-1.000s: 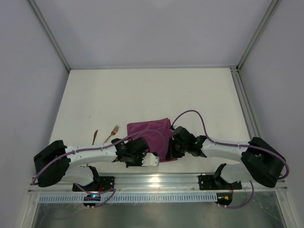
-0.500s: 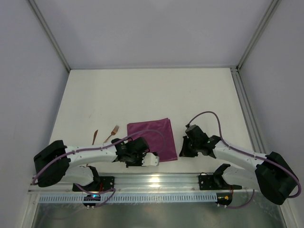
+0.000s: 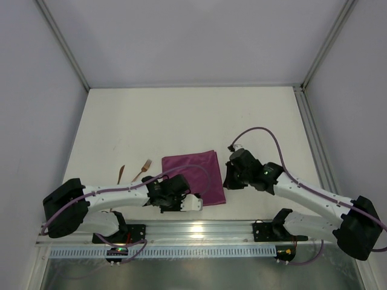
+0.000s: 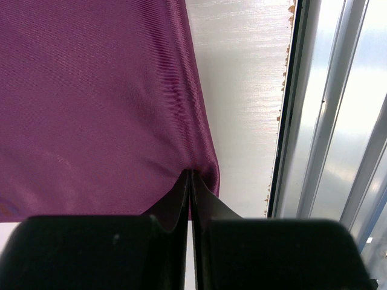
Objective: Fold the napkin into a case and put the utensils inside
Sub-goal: Smooth out the square-folded napkin at the center of the board, then move the square-folded napkin to the center of the board.
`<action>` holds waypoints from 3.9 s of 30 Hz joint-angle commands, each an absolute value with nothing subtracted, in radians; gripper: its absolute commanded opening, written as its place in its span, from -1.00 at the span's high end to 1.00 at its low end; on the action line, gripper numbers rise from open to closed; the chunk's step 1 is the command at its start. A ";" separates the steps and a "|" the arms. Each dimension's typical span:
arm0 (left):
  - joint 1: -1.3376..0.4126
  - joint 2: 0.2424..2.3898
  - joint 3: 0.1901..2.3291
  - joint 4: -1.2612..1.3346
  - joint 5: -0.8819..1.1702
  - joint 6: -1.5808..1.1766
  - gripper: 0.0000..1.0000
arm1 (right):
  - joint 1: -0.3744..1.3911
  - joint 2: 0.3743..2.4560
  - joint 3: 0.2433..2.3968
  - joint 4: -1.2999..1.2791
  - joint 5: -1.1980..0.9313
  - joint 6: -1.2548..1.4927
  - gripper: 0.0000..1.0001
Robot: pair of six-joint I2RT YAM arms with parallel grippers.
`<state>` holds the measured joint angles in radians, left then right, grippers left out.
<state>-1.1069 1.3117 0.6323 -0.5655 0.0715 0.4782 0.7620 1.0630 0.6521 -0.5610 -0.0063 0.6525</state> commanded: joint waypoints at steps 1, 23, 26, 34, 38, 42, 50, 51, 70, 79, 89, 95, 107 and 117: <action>-1.108 1.341 0.584 -0.649 0.035 0.469 1.00 | 0.836 1.109 0.713 -0.514 0.020 0.621 0.94; -1.106 1.359 0.598 -0.663 0.037 0.465 1.00 | 0.798 1.299 0.394 -0.229 -0.141 0.718 0.94; -1.106 1.362 0.603 -0.669 0.034 0.466 1.00 | 0.784 1.295 0.390 -0.233 -0.143 0.716 0.94; -1.106 1.367 0.635 -0.730 0.035 0.460 1.00 | 0.779 1.287 0.397 -0.245 -0.143 0.710 0.94; -1.108 1.381 0.655 -0.759 0.031 0.456 0.99 | 0.778 1.270 0.400 -0.262 -0.137 0.703 0.94; -1.109 1.384 0.660 -0.772 0.025 0.454 0.99 | 0.779 1.259 0.406 -0.268 -0.133 0.696 0.94; -1.108 1.373 0.670 -0.821 0.011 0.454 0.99 | 0.778 1.270 0.426 -0.268 -0.129 0.680 0.94; -1.109 1.367 0.667 -0.825 -0.023 0.456 0.99 | 0.779 1.272 0.428 -0.267 -0.129 0.680 0.94; -1.108 1.214 0.739 -0.867 -0.026 0.405 0.92 | 0.779 1.218 0.527 -0.299 -0.141 0.621 0.94; -0.956 1.163 0.765 -0.813 -0.107 0.416 0.89 | 0.700 1.204 0.808 -0.429 -0.109 0.511 0.34; -0.681 1.324 0.842 -0.672 -0.141 0.339 0.78 | 0.463 1.537 0.983 -0.284 -0.248 0.328 -0.28; -0.666 1.387 0.836 -0.621 -0.130 0.314 0.68 | 0.431 1.707 1.011 -0.184 -0.334 0.314 -0.27; -0.647 1.546 0.816 -0.500 -0.172 0.325 0.66 | 0.433 1.824 0.965 -0.045 -0.397 0.387 0.04; -0.647 1.595 0.834 -0.474 -0.172 0.336 0.65 | 0.430 1.844 0.973 -0.032 -0.356 0.403 0.44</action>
